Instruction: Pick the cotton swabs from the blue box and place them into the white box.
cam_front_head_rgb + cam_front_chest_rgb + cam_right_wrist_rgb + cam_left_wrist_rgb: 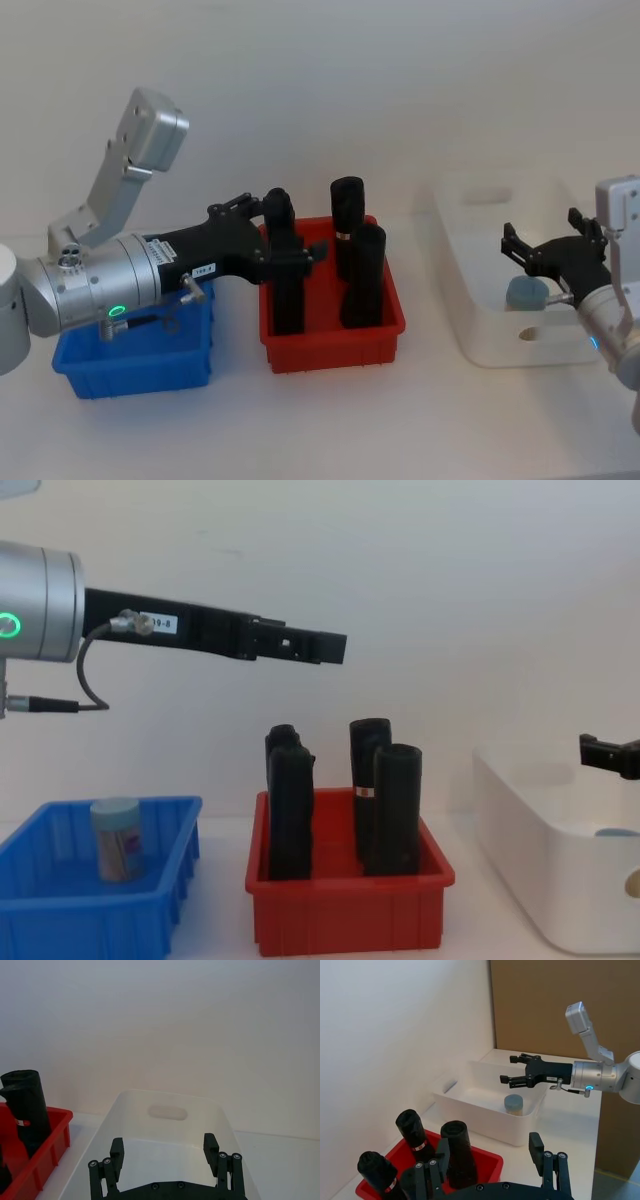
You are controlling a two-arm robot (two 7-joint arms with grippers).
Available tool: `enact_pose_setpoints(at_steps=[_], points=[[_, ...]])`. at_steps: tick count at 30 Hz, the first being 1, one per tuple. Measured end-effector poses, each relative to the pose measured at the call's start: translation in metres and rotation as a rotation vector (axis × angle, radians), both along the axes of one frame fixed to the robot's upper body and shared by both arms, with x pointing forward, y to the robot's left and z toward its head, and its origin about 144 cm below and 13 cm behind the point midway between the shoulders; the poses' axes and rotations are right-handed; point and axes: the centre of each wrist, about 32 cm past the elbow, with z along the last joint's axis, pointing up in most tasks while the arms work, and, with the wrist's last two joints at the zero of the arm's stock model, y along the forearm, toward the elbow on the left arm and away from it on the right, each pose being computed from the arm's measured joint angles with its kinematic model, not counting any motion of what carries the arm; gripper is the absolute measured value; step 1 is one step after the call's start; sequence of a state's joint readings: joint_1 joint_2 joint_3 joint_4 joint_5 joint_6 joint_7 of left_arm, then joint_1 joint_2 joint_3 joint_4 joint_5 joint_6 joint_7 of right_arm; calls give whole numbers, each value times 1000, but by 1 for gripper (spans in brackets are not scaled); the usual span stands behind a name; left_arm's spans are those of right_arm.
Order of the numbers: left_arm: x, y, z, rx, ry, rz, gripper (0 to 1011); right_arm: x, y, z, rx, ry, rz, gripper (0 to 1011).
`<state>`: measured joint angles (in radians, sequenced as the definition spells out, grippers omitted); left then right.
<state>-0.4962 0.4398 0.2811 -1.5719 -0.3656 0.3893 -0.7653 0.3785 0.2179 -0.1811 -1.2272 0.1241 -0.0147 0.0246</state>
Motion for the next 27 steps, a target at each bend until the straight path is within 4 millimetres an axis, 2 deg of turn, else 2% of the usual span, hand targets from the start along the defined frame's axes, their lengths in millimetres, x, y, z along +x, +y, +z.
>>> enact_pose_setpoints(at_steps=[27], points=[[-24, -35, -54, 13, -121, 238, 1004, -72, 12, 5, 58, -20, 131, 1002]])
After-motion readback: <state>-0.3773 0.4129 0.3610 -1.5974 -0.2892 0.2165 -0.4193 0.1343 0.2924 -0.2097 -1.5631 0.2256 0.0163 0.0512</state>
